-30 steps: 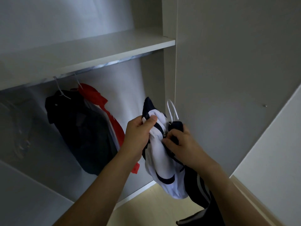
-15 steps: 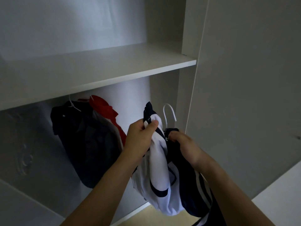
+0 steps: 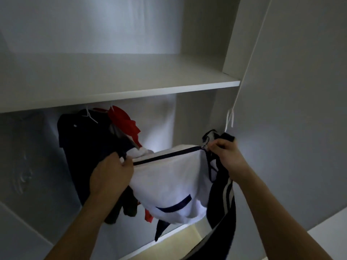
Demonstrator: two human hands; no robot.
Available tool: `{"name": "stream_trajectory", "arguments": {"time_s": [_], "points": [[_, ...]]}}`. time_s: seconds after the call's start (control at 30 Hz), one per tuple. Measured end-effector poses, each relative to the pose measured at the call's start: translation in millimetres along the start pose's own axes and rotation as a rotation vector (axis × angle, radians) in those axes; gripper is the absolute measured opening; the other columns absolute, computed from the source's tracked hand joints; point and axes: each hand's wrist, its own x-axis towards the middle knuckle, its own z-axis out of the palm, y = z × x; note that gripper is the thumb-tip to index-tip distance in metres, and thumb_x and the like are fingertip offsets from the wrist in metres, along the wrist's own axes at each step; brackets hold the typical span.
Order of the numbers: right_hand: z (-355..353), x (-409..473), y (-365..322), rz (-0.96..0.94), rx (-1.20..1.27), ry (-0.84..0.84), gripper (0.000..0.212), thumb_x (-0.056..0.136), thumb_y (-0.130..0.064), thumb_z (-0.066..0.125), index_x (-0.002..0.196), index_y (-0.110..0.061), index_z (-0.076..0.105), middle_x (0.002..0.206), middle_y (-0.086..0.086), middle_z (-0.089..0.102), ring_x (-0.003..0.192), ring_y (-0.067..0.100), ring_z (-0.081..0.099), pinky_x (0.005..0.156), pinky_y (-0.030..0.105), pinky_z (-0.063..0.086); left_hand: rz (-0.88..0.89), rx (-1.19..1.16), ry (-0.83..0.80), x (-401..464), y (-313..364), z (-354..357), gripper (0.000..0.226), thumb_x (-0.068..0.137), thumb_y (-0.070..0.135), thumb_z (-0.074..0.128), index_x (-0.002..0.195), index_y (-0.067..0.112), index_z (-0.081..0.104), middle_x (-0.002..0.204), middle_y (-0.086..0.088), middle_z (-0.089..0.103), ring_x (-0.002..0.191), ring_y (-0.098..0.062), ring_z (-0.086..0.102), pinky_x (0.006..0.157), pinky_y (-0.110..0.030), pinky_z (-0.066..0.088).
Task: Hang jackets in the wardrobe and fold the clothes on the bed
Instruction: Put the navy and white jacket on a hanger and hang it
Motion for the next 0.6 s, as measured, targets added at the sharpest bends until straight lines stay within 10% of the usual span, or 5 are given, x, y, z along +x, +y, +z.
{"name": "stream_trajectory", "arguments": {"time_s": [0.17, 0.3, 0.6], "points": [[24, 0, -26, -0.150, -0.289, -0.092, 0.016, 0.087, -0.023, 0.070, 0.072, -0.024, 0.072, 0.118, 0.008, 0.041, 0.097, 0.003, 0.052, 0.094, 0.017, 0.040, 0.429, 0.348, -0.088, 3, 34, 36, 0.069, 0.083, 0.064, 0.049, 0.131, 0.015, 0.045, 0.134, -0.010, 0.050, 0.123, -0.032, 0.047, 0.105, -0.048, 0.036], [26, -1, -27, -0.243, -0.392, -0.077, 0.017, 0.087, -0.025, 0.069, 0.070, -0.029, 0.070, 0.116, 0.011, 0.042, 0.105, 0.008, 0.043, 0.091, 0.004, 0.032, 0.631, 0.209, -0.351, -8, 80, 63, 0.033, 0.102, 0.042, 0.037, 0.089, 0.017, 0.054, 0.090, -0.006, 0.064, 0.085, -0.029, 0.061, 0.081, -0.041, 0.049], [15, -12, -36, -0.256, -0.542, -0.074, 0.010, 0.087, -0.017, 0.070, 0.078, -0.021, 0.071, 0.114, 0.002, 0.027, 0.093, -0.001, 0.041, 0.094, 0.011, 0.030, 0.498, 0.495, -0.620, 6, 25, 35, 0.027, 0.098, 0.036, 0.046, 0.075, 0.022, 0.043, 0.077, 0.005, 0.050, 0.081, -0.018, 0.056, 0.068, -0.027, 0.040]]}}
